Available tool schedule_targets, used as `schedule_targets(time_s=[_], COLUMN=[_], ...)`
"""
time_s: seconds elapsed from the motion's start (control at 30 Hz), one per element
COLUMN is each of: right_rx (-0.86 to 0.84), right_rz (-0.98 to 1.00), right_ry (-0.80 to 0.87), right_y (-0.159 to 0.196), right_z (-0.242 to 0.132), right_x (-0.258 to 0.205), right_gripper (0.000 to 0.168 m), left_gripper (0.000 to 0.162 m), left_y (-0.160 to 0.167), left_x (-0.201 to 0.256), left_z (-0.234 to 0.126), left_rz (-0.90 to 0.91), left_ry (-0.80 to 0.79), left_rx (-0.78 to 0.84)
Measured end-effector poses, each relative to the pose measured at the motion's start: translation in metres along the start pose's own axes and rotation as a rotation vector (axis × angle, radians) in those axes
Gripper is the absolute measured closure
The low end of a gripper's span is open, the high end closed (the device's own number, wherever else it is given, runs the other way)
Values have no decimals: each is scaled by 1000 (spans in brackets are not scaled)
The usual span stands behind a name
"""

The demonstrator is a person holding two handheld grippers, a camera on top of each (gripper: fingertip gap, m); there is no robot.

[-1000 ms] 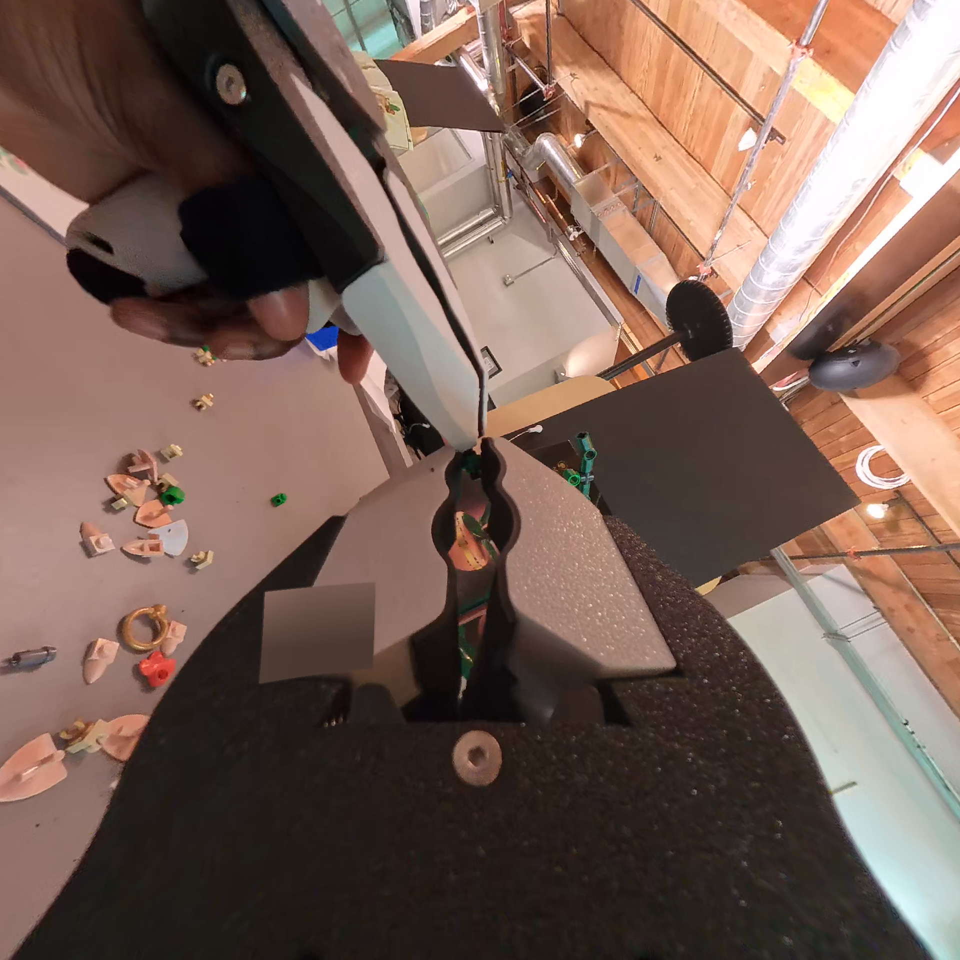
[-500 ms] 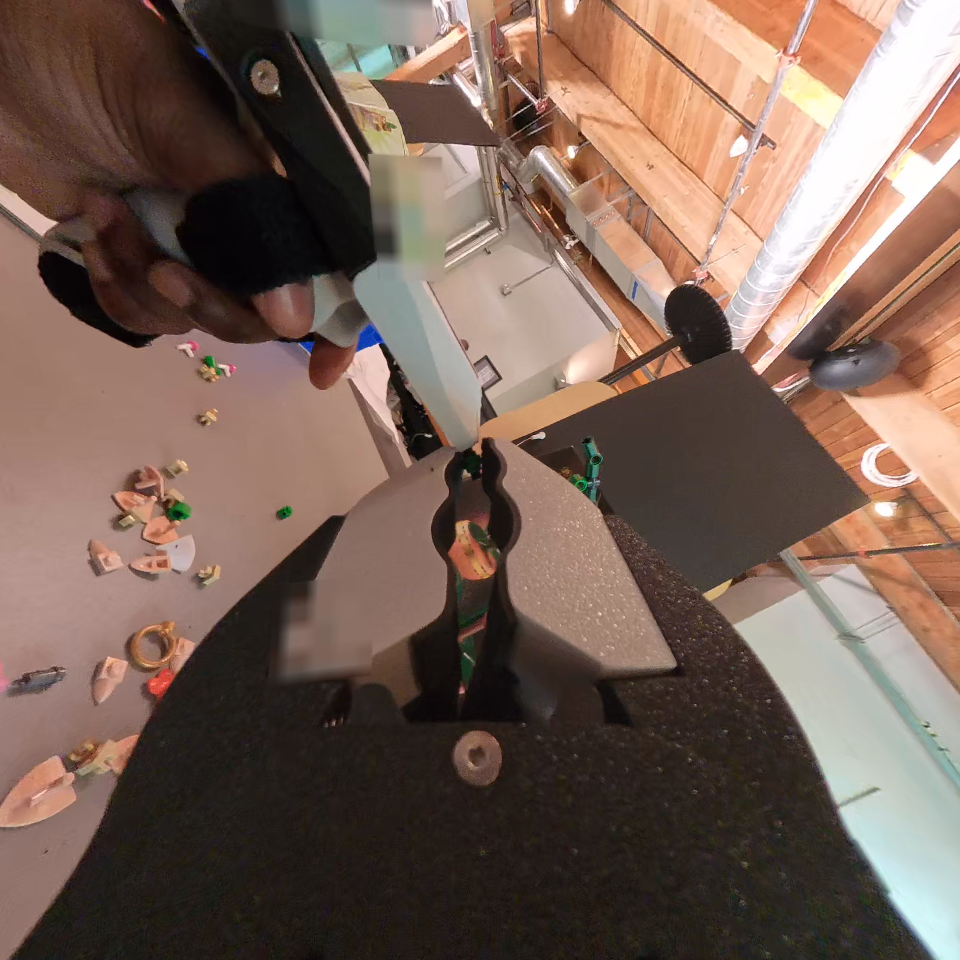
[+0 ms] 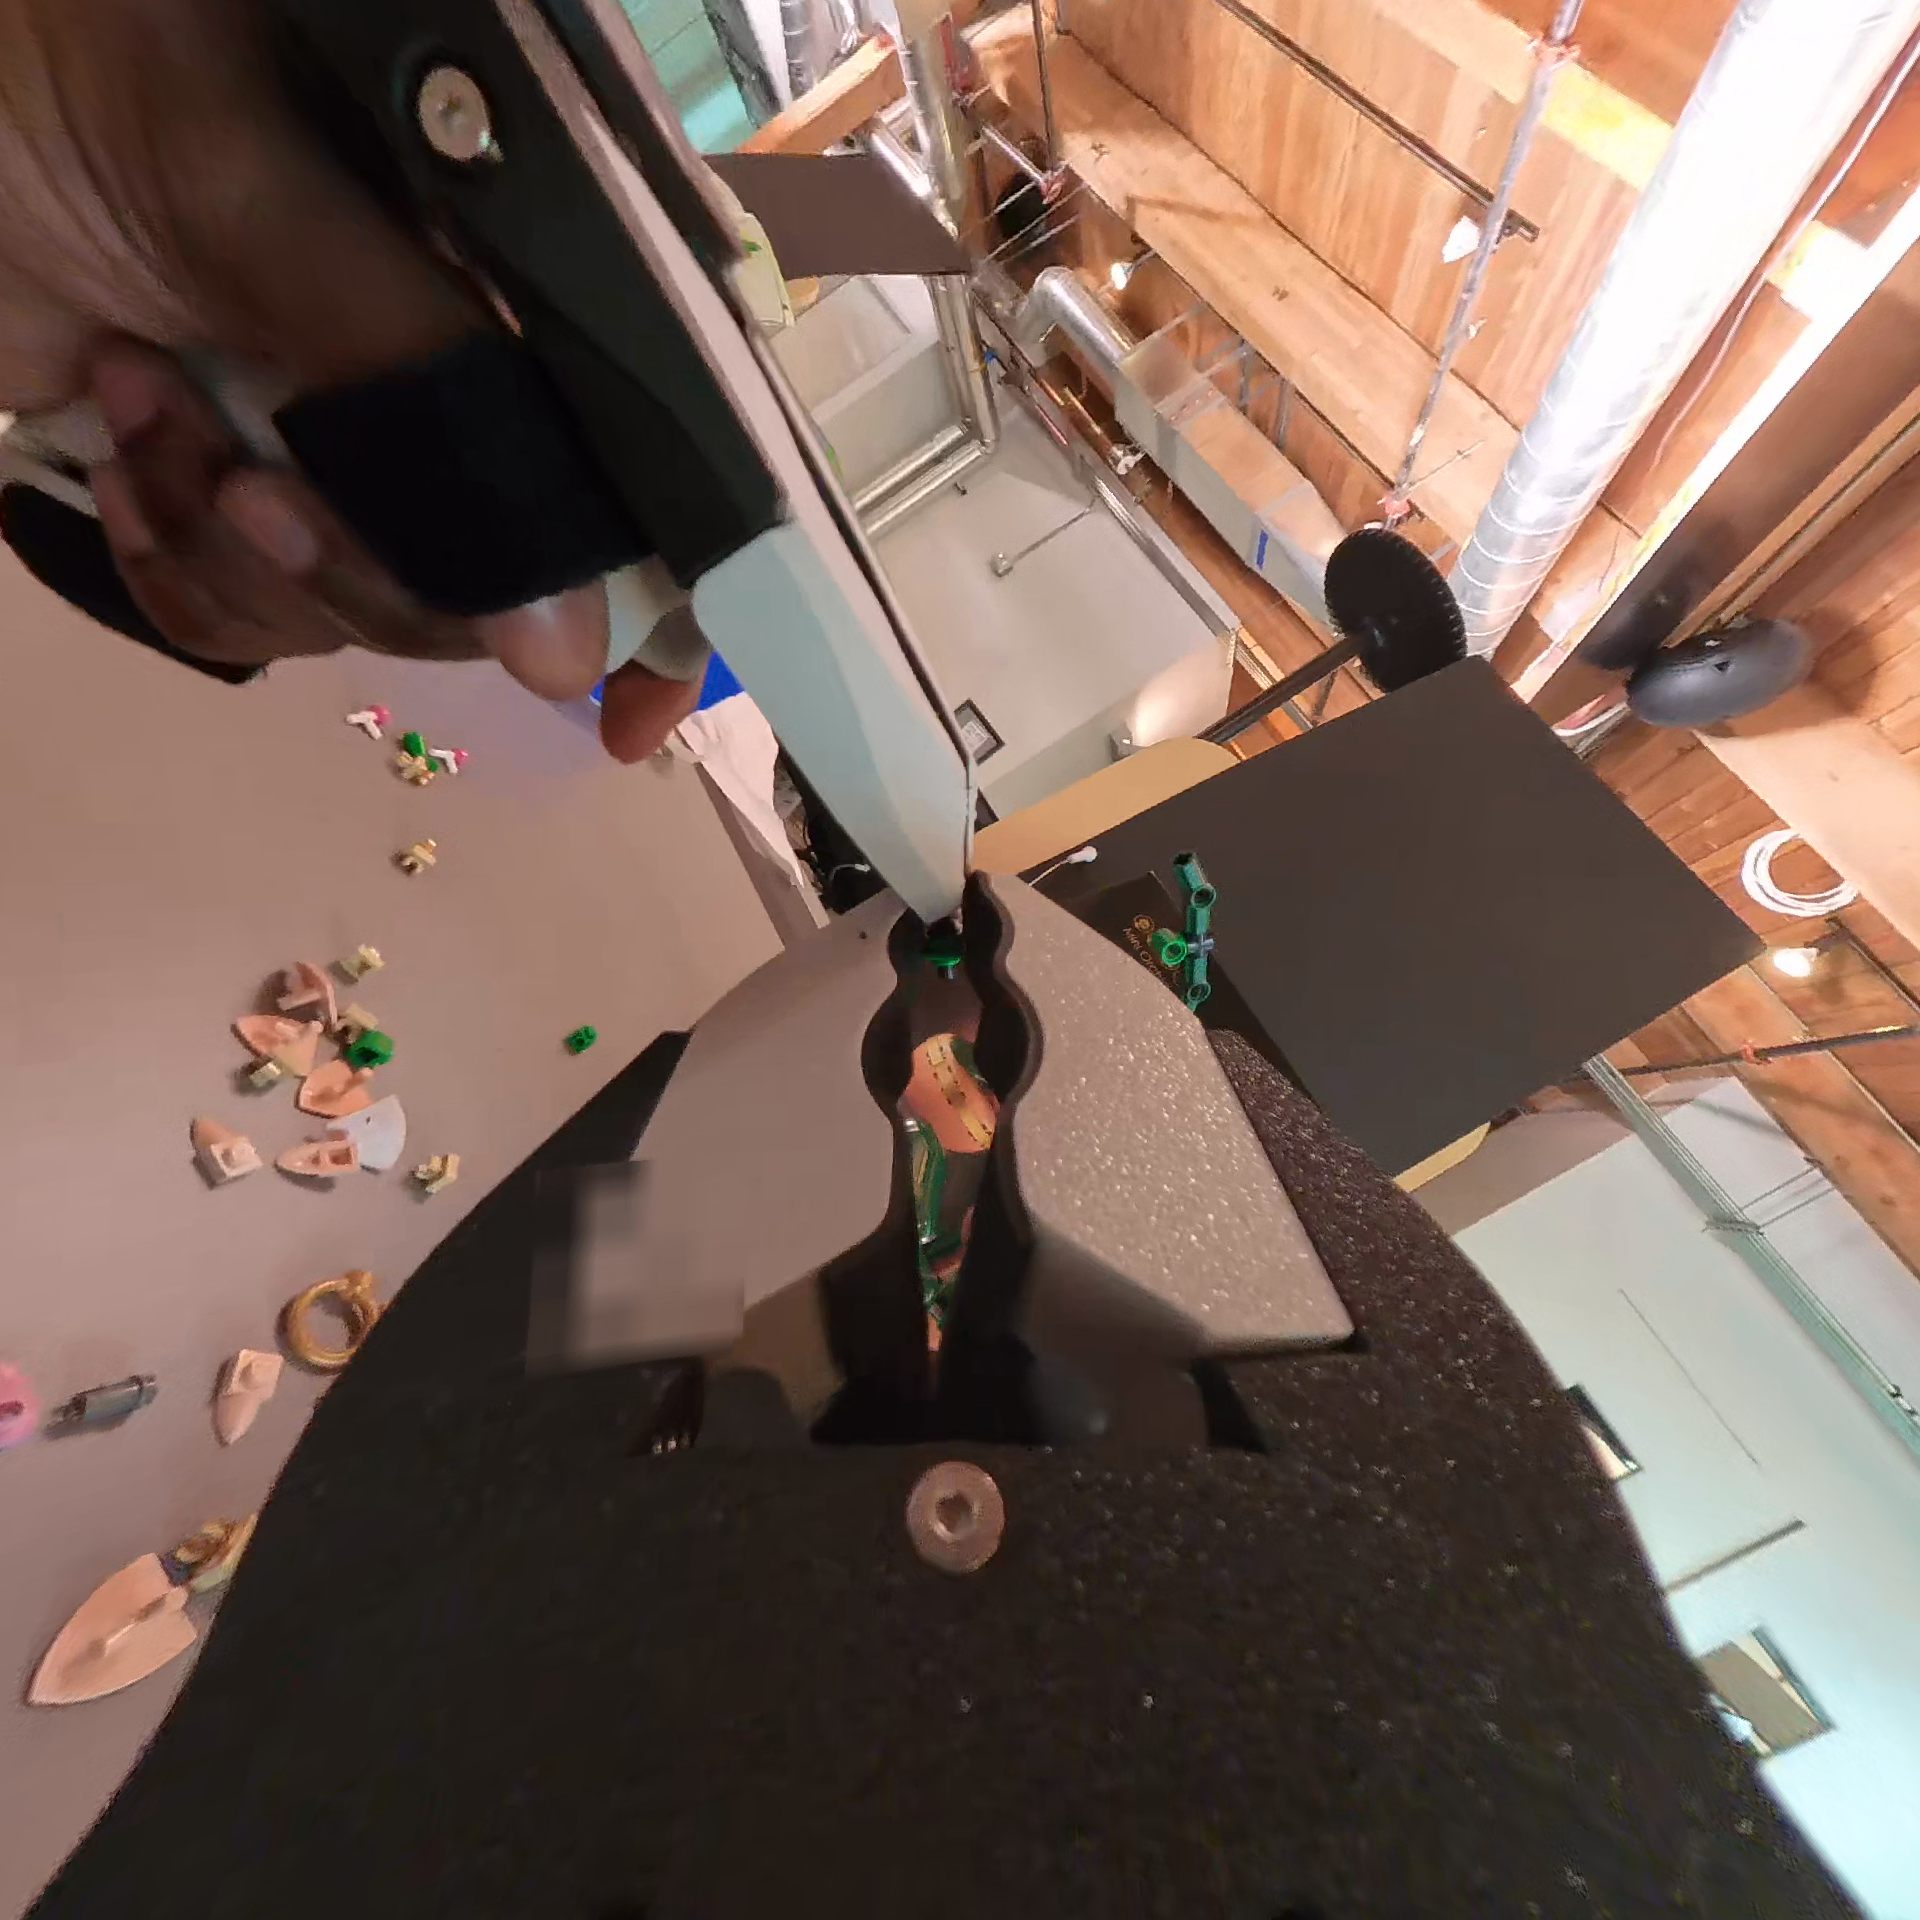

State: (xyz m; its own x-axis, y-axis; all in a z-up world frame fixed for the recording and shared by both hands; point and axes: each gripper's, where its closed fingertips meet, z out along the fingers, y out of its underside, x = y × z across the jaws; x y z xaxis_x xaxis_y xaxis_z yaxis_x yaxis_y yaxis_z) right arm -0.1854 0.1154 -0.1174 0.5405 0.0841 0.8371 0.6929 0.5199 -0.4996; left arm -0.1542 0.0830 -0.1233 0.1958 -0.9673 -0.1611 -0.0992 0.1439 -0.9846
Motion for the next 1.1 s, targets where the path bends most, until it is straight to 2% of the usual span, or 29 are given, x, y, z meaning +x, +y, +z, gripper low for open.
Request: schedule_targets(time_s=[0.1,0.13,0.17,0.2,0.23,0.27,0.3,0.33,0.37,0.43,0.5,0.73,1.1], right_rx=[18,-171,-347,-275,-134,-23,-23,-39,-19,-16,-9,-36,-54], right_rz=[-13,-22,-42,17,203,316,275,226,236,252,216,85,-22], right_ry=[27,-18,-52,-2,35,47,34,19,3,-5,-14,-56,-77], right_y=[4,39,88,94,65,37,29,30,29,27,23,20,16], right_z=[-1,4,4,-1,-4,-5,-3,-1,-2,-4,-4,-2,0], right_x=[0,-4,-7,5,23,36,34,27,22,23,23,4,-6], right_gripper=[162,162,162,162,163,163,162,162,162,162,162,162,162], left_gripper=[162,162,162,162,162,162,162,162,162,162,162,158,154], left_y=[2,-18,-50,-67,-67,-55,-40,-33,-26,-3,4,0,11], left_x=[2,11,21,15,-7,-26,-29,-23,-20,-18,-9,-3,-4], left_z=[1,-6,-22,-37,-49,-52,-44,-35,-26,-9,1,3,5], left_rz=[82,51,22,109,246,269,159,38,-6,49,36,19,36], left_ry=[-57,-14,26,-55,-219,-284,-209,-116,-75,-89,-66,-38,-34], left_rx=[-40,70,201,217,150,73,44,63,57,-34,-31,-6,-69])
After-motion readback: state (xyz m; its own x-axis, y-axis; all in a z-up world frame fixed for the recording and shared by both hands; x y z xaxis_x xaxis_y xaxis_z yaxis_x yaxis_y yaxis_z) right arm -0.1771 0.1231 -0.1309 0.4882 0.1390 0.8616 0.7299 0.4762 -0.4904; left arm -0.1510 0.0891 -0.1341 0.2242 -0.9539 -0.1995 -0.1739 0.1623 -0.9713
